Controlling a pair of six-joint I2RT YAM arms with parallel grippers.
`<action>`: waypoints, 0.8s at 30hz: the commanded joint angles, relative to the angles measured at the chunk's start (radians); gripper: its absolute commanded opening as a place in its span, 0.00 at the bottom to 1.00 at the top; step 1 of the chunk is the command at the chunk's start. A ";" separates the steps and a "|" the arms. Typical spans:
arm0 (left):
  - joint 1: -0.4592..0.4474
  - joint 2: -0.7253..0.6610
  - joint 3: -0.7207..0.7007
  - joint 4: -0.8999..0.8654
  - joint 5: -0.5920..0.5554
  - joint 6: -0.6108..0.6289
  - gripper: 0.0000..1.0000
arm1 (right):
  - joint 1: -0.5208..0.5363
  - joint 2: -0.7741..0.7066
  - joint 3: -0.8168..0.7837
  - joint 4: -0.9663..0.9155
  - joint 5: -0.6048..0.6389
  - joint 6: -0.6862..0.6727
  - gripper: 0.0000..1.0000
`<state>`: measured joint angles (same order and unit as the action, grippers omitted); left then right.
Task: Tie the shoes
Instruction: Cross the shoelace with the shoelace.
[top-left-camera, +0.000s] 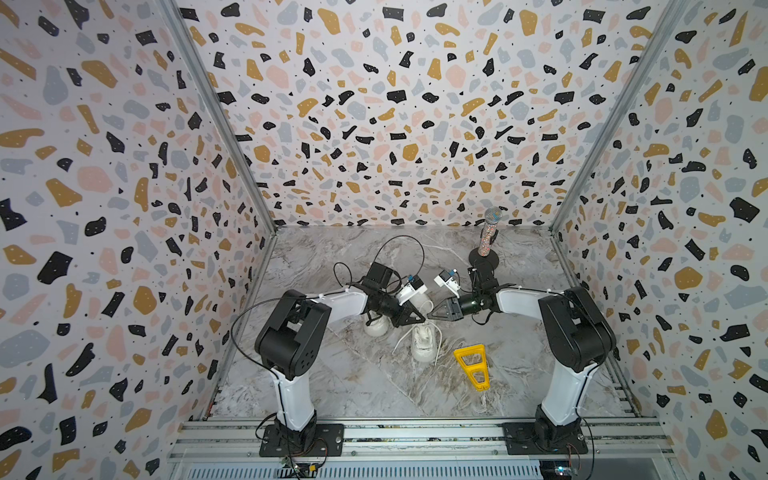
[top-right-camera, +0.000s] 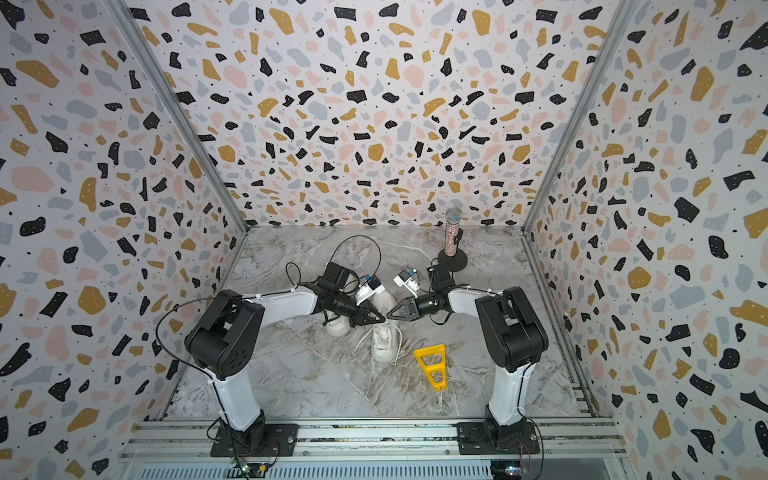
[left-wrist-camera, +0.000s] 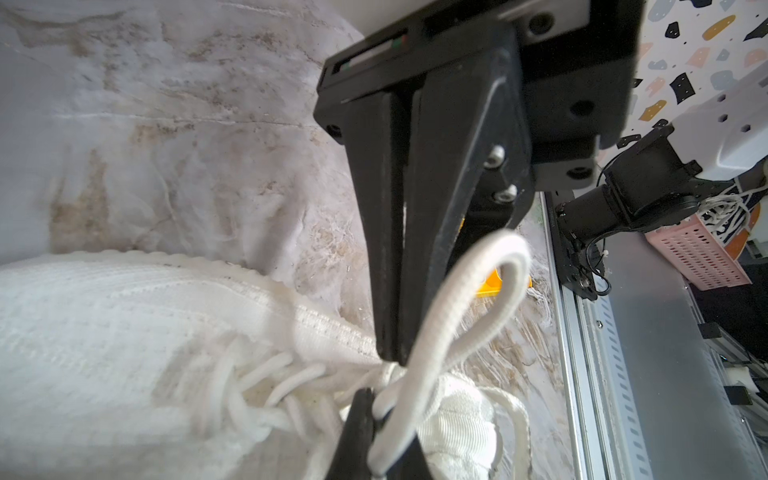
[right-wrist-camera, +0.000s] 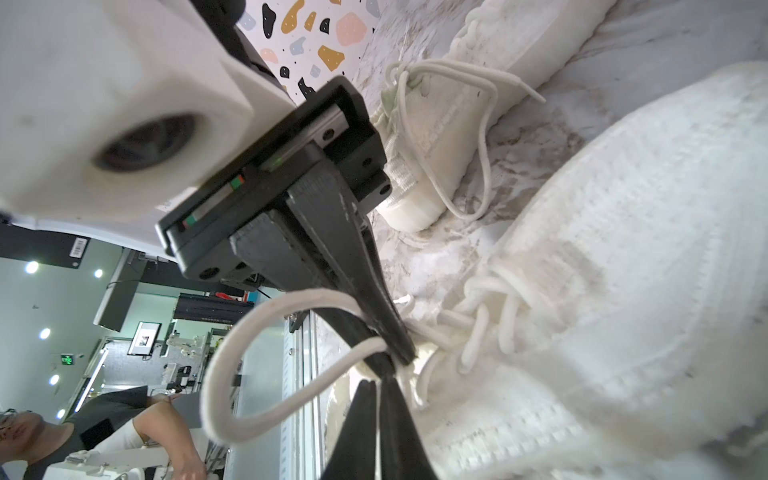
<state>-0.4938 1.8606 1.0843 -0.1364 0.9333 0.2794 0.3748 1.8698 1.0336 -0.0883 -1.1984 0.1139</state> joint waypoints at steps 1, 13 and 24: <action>-0.005 -0.020 -0.004 -0.014 0.009 0.039 0.00 | -0.004 -0.008 0.056 -0.109 0.014 -0.057 0.21; -0.005 -0.049 -0.011 -0.014 -0.016 0.075 0.00 | 0.016 0.052 0.082 -0.173 -0.084 -0.101 0.28; -0.005 -0.061 -0.014 -0.031 -0.021 0.075 0.02 | 0.016 0.042 0.088 -0.171 -0.066 -0.096 0.02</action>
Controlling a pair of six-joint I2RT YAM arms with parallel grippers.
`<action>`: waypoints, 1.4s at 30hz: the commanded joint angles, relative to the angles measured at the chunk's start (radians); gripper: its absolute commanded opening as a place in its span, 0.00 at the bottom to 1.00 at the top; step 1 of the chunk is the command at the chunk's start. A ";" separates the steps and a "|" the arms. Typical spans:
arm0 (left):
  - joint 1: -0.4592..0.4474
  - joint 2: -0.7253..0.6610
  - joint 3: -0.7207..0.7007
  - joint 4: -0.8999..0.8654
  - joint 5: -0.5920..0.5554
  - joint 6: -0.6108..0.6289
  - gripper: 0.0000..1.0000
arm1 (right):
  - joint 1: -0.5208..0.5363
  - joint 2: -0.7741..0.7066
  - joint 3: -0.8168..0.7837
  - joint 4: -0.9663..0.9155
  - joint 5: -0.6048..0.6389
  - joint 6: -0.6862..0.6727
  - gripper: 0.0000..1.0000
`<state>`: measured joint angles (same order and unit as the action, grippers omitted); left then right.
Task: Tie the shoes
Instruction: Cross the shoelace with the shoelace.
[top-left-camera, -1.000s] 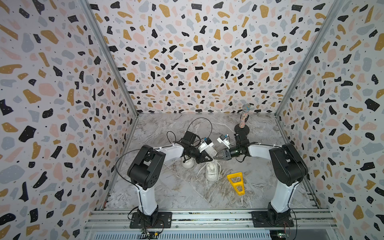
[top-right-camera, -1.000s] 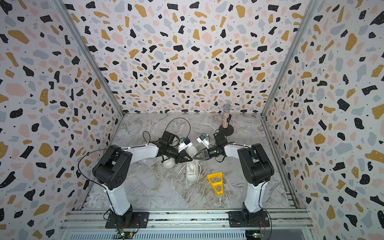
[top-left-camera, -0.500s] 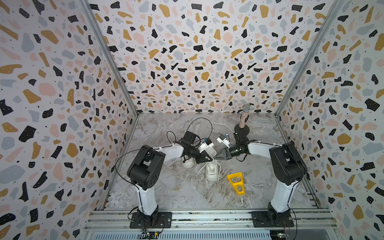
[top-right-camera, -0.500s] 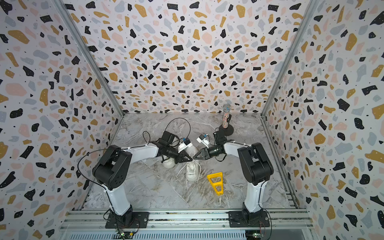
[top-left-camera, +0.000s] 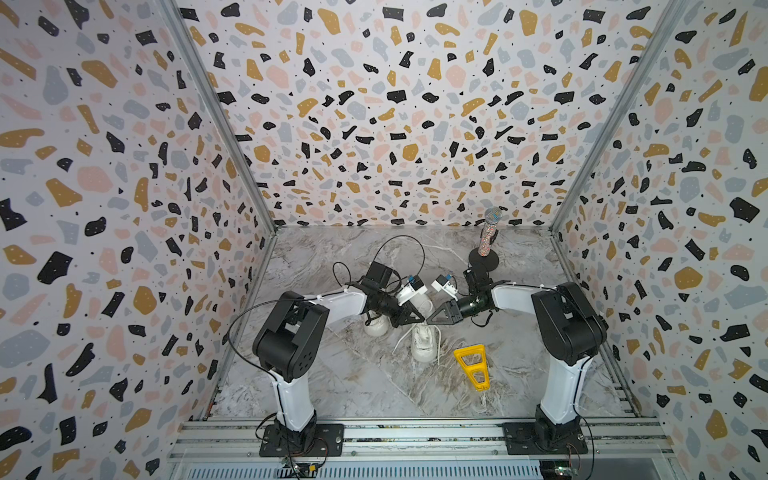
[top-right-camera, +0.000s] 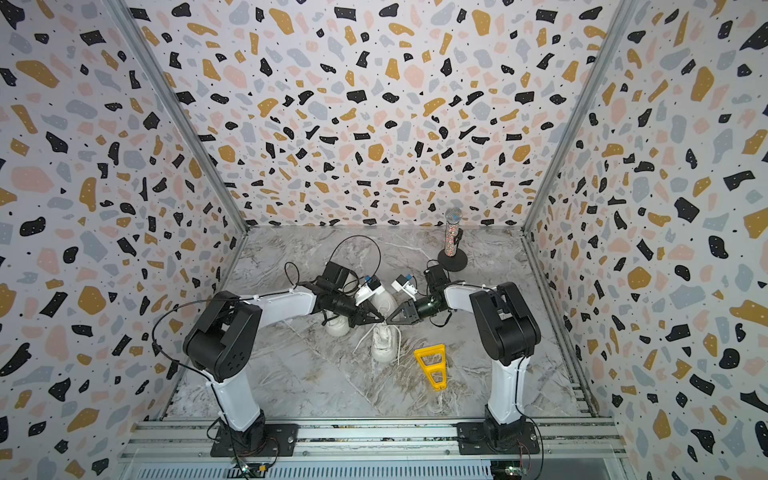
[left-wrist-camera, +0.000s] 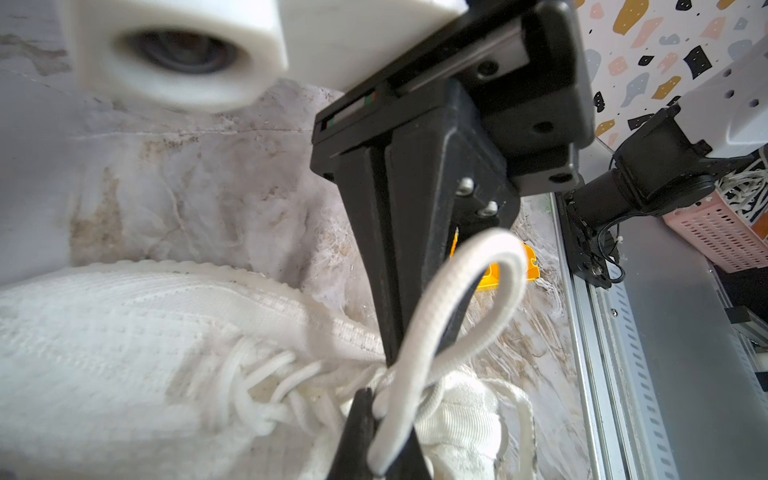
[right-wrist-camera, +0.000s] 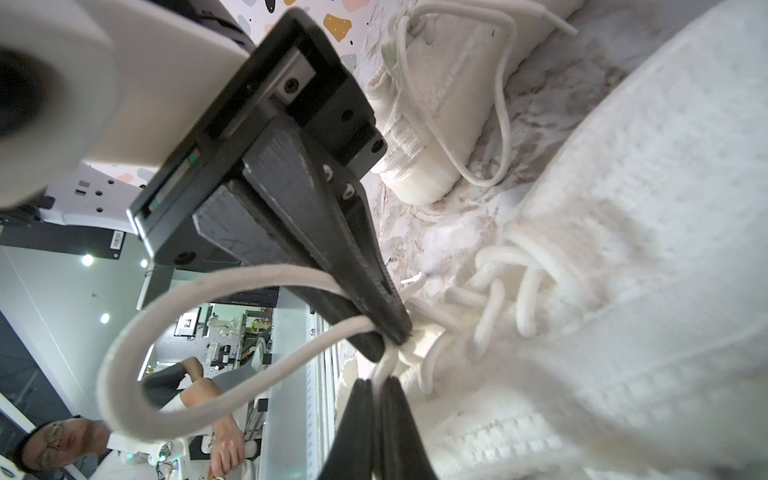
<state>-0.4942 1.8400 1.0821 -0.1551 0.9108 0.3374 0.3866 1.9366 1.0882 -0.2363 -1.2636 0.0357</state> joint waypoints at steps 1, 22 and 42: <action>-0.005 -0.042 -0.009 -0.021 0.006 0.014 0.04 | 0.004 -0.032 0.034 -0.030 0.013 -0.027 0.00; -0.006 0.046 0.074 -0.097 0.065 -0.090 0.11 | 0.006 -0.095 0.007 0.048 0.094 -0.042 0.00; -0.007 -0.006 0.061 -0.113 -0.049 -0.053 0.00 | 0.005 -0.116 0.016 -0.007 0.108 -0.072 0.23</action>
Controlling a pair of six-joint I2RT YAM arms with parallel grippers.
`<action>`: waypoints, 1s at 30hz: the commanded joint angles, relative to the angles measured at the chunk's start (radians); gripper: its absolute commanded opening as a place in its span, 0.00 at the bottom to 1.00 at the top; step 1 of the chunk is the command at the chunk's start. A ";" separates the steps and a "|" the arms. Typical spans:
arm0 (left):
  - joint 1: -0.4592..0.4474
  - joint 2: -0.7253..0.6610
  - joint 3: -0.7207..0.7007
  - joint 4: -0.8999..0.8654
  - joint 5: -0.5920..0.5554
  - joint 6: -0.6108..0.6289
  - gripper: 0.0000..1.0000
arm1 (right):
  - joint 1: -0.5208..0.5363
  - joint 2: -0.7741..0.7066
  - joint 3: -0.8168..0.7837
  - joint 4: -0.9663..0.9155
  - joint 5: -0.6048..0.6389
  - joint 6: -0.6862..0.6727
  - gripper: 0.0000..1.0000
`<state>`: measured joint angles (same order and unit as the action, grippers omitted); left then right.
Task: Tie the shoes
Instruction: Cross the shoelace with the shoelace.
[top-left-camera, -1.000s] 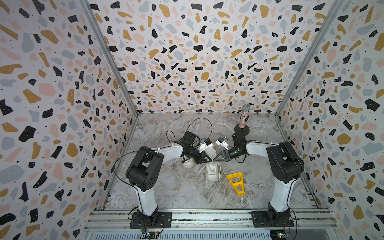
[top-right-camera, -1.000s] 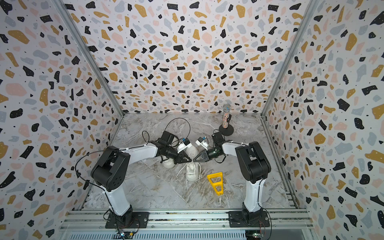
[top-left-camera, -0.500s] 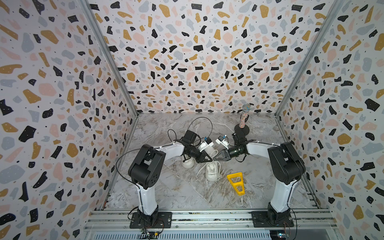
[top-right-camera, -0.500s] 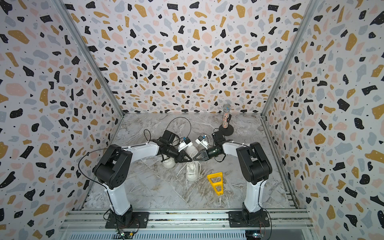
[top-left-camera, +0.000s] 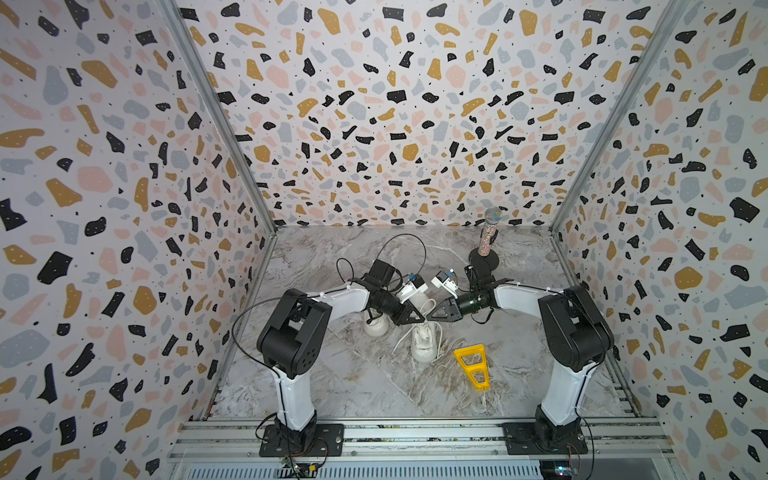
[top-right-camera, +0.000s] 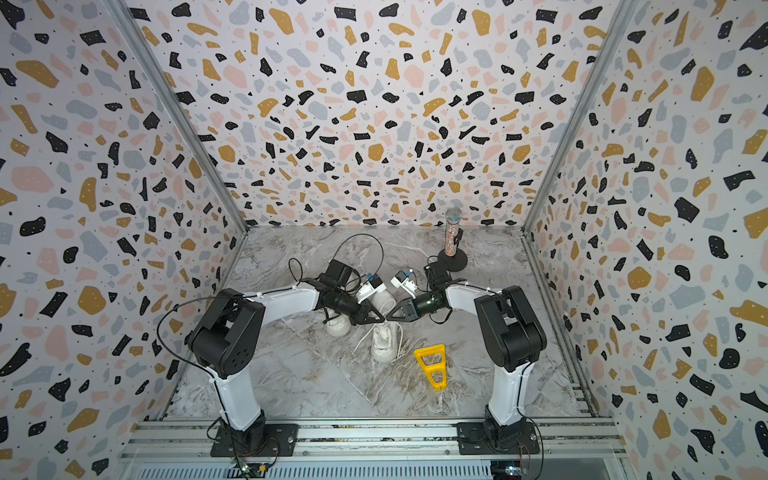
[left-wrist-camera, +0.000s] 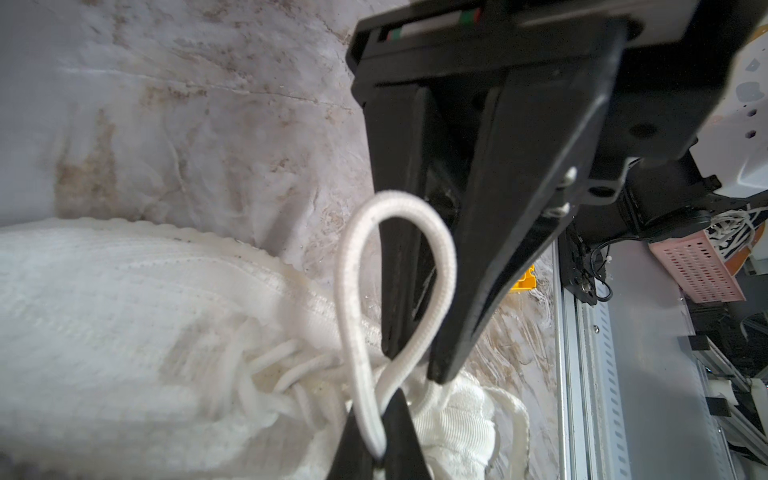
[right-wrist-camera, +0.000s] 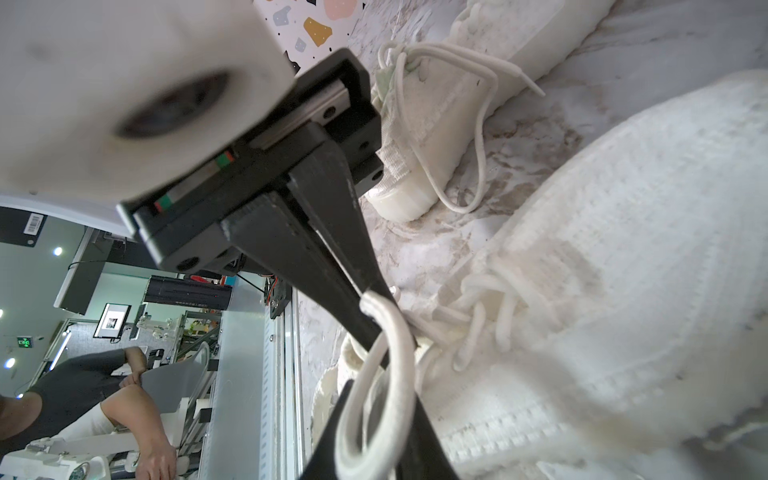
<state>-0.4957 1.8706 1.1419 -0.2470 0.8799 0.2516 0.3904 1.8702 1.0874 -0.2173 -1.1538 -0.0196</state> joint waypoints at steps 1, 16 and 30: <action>-0.006 -0.038 0.002 -0.028 -0.022 0.042 0.00 | 0.000 -0.049 0.019 -0.029 0.003 -0.017 0.24; -0.028 -0.062 0.036 -0.090 -0.124 0.099 0.00 | 0.014 -0.045 0.032 -0.044 -0.076 -0.021 0.22; -0.043 -0.098 0.048 -0.136 -0.164 0.225 0.00 | -0.029 -0.085 0.036 -0.101 0.025 -0.059 0.24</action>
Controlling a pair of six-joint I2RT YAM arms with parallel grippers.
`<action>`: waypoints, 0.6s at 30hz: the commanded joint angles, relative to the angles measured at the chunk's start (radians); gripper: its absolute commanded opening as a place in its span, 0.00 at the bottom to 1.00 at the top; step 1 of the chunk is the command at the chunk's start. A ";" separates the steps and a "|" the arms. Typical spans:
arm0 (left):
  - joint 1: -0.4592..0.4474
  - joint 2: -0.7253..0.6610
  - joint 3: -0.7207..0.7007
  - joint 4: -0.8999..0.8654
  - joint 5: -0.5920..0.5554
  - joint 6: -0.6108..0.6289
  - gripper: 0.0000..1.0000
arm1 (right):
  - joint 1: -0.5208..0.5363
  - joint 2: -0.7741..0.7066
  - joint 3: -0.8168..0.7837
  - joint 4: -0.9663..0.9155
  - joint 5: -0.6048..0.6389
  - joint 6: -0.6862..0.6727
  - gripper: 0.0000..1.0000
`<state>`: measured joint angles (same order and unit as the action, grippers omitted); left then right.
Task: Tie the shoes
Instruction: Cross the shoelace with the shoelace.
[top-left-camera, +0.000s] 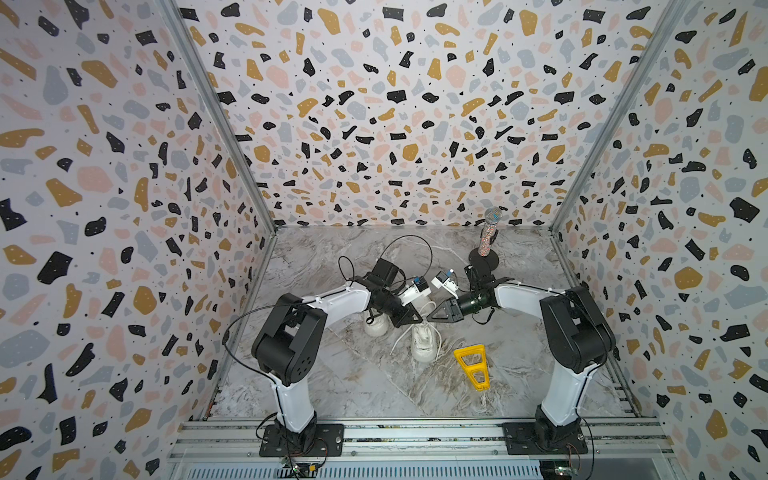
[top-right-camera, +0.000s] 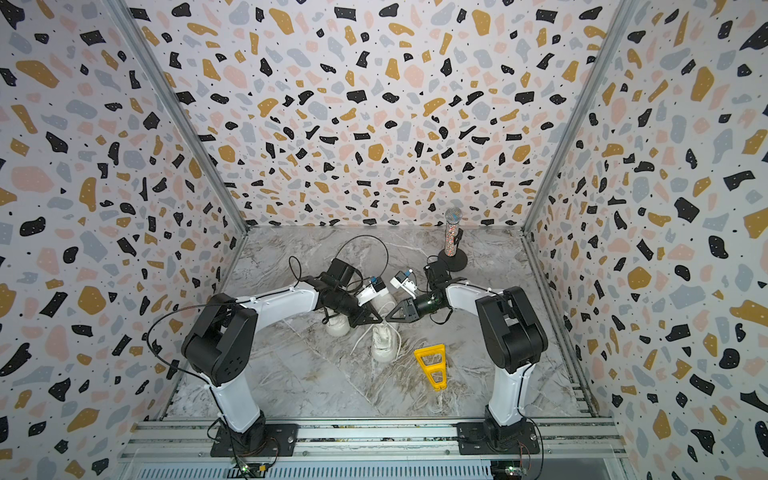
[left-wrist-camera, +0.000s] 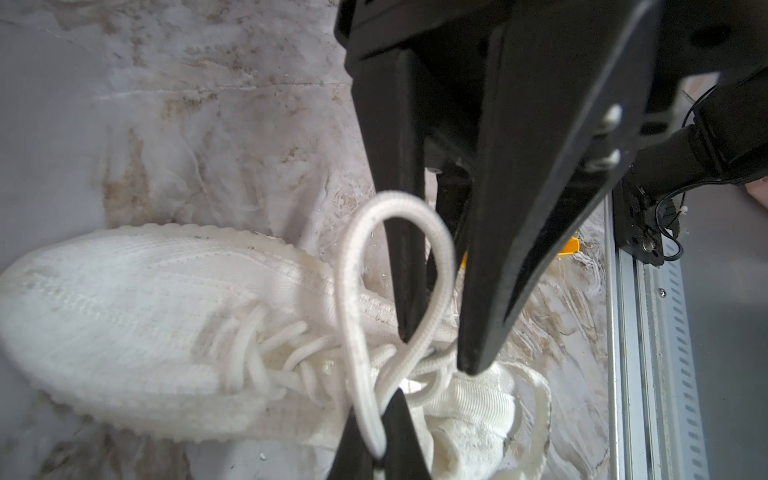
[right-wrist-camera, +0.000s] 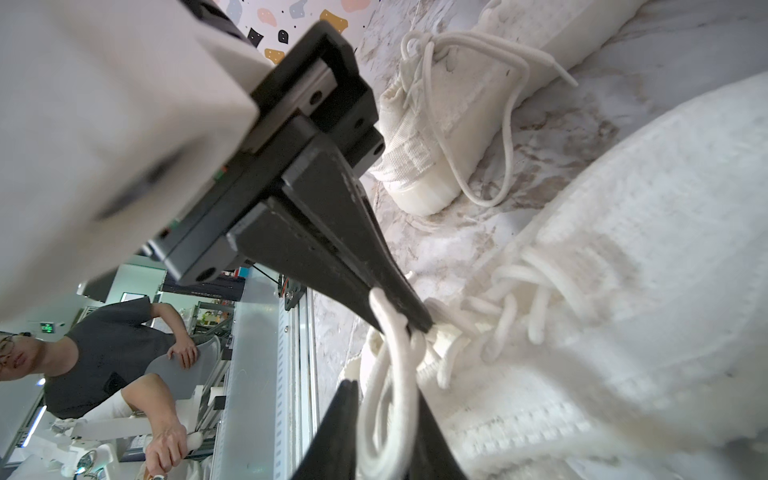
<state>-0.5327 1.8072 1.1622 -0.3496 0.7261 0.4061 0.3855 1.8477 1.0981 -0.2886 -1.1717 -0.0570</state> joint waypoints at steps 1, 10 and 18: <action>-0.008 -0.039 0.028 -0.037 -0.015 0.088 0.00 | -0.036 -0.065 0.019 -0.014 0.055 -0.012 0.24; -0.029 -0.058 0.034 -0.060 -0.083 0.211 0.00 | -0.026 0.007 0.064 -0.026 0.207 0.051 0.17; -0.032 -0.055 0.033 -0.060 -0.101 0.228 0.00 | 0.020 0.057 0.072 -0.004 0.139 0.076 0.18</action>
<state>-0.5632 1.7786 1.1641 -0.3882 0.6399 0.6052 0.3920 1.8965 1.1492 -0.2848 -1.0008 0.0040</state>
